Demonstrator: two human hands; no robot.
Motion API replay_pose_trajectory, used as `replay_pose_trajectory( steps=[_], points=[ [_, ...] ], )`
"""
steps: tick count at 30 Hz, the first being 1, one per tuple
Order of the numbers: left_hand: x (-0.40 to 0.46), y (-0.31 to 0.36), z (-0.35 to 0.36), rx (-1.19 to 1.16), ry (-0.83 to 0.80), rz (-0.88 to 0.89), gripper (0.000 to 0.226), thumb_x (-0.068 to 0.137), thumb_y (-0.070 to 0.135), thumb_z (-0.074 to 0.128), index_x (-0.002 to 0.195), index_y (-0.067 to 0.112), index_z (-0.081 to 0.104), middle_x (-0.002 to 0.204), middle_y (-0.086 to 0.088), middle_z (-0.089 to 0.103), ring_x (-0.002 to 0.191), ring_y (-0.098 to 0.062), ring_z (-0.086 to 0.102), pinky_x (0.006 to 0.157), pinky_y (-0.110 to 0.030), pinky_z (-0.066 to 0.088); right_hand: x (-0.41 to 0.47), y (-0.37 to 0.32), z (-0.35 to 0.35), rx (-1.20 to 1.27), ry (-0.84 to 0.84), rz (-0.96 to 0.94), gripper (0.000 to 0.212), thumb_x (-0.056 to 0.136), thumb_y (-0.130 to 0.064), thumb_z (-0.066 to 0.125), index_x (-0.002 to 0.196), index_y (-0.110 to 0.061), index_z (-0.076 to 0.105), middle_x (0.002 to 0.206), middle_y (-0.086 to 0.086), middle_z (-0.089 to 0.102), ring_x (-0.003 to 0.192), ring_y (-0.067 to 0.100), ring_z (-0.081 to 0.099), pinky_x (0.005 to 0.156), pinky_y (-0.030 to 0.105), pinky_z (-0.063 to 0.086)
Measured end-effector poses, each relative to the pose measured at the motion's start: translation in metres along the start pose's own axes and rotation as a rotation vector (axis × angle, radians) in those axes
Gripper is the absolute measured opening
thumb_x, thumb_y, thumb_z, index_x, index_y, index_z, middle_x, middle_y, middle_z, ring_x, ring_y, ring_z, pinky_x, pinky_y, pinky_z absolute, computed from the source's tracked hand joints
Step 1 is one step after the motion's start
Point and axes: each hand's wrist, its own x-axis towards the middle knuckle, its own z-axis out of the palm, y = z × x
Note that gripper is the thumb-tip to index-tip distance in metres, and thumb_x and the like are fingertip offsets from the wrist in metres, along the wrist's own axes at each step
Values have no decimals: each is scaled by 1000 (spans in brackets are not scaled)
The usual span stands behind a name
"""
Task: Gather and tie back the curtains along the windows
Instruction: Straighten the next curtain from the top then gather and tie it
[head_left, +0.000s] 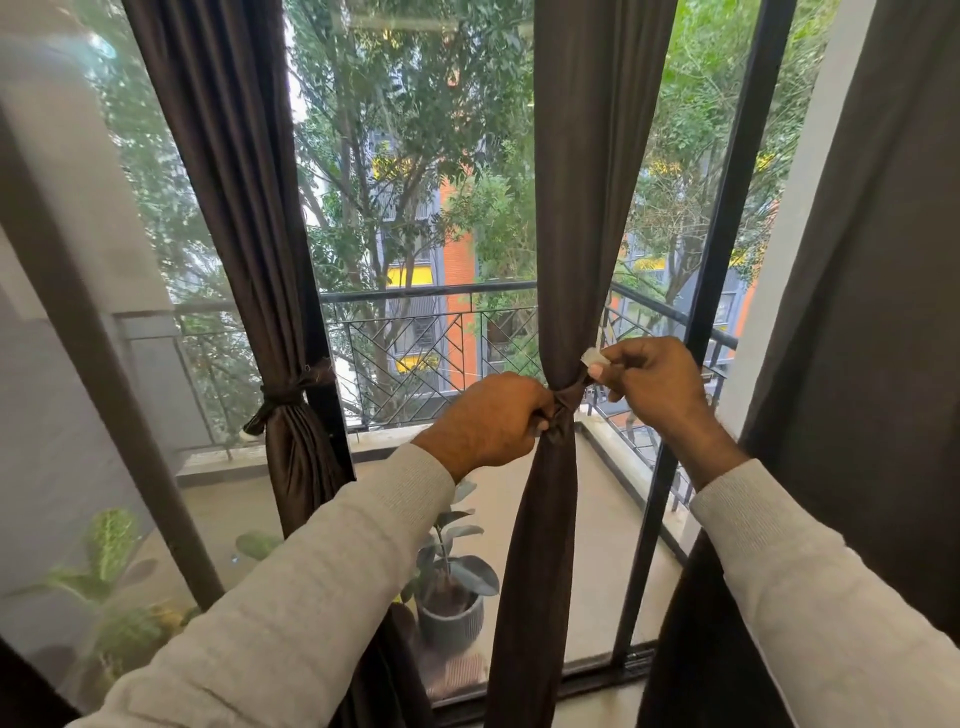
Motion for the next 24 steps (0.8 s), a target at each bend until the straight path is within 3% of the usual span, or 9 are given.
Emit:
replay_pose_trajectory(
  steps=[5, 10, 13, 15, 19, 24],
  points=[
    [6, 0, -3, -19, 9, -33, 15, 100, 34, 69, 106, 21, 72, 97, 1, 71, 92, -21, 65, 83, -36, 53, 3, 10, -6, -79, -97, 0, 18, 87, -19, 86, 100, -12, 76, 83, 3, 76, 59, 14, 73, 50, 13, 51],
    [18, 2, -8, -136, 121, -21, 15, 97, 41, 74, 93, 28, 69, 77, 11, 62, 76, -13, 61, 72, -27, 43, 9, 27, -28, -145, -153, 13, 22, 85, -20, 87, 103, -13, 78, 81, 0, 78, 62, 12, 75, 61, 19, 55],
    [34, 21, -4, -131, 130, 13, 17, 98, 40, 73, 92, 24, 71, 76, 10, 62, 75, -13, 60, 71, -26, 43, 19, 40, -52, -136, -165, -13, 19, 83, -20, 89, 97, -12, 78, 79, 3, 78, 62, 16, 75, 59, 20, 59],
    [48, 38, 1, -110, 134, 43, 19, 98, 42, 72, 95, 24, 74, 75, 11, 60, 73, -13, 60, 71, -29, 48, 28, 52, -70, -124, -160, -27, 17, 82, -17, 90, 91, -9, 77, 75, 7, 77, 62, 20, 74, 63, 29, 63],
    [90, 80, 10, -73, 140, 109, 18, 96, 41, 72, 89, 25, 72, 64, 20, 49, 66, -12, 55, 65, -29, 45, 43, 77, -125, -142, -113, -69, 13, 84, -14, 88, 83, -9, 76, 62, 4, 71, 51, 11, 66, 55, 24, 52],
    [177, 161, 2, -63, 245, 133, 29, 91, 54, 63, 78, 28, 66, 65, 11, 58, 68, -23, 63, 65, -39, 55, 76, 89, -233, -114, -39, -198, 18, 87, -15, 86, 73, -16, 75, 56, -2, 69, 45, 13, 65, 52, 24, 48]
  ],
)
